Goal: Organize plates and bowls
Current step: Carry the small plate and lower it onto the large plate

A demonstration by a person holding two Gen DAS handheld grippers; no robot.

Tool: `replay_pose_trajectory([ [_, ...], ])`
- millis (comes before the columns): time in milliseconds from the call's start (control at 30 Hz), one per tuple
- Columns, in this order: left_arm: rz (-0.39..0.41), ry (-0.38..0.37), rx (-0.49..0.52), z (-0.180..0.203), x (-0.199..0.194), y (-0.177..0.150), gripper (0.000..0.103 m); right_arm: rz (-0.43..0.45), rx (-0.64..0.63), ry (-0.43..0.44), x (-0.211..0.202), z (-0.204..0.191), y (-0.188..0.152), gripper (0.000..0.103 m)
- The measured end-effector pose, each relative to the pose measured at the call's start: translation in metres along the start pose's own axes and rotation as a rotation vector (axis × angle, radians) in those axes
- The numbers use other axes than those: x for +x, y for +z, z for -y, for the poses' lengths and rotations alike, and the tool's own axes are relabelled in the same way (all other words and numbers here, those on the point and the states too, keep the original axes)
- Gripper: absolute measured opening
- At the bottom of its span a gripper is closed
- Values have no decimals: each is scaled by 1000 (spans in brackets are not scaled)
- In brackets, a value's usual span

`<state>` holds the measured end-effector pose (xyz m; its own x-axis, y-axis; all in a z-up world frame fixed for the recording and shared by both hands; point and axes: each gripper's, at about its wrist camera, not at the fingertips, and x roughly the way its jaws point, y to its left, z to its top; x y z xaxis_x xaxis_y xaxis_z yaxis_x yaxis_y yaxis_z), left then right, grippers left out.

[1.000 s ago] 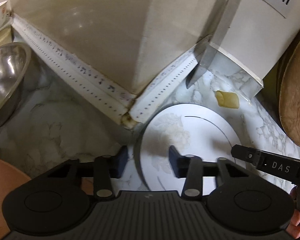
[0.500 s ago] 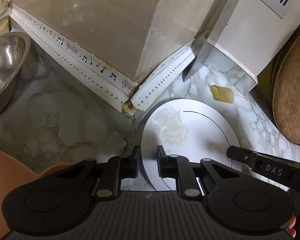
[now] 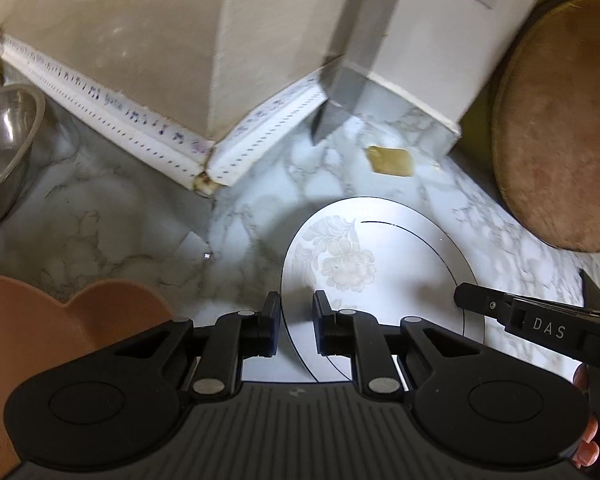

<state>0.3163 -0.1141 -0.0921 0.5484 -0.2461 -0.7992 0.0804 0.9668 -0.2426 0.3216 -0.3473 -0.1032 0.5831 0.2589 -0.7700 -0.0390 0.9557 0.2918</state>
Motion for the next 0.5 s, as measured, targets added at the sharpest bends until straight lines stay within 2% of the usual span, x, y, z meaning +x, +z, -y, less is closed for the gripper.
replay_pose_trajectory([
  [267,7,-63,52,24,-33,-16,16,55,52,-53,-53,4,-16,15],
  [500,0,-127,122,50,-61,-38,16,102,105,-108,-105,13,-46,15],
])
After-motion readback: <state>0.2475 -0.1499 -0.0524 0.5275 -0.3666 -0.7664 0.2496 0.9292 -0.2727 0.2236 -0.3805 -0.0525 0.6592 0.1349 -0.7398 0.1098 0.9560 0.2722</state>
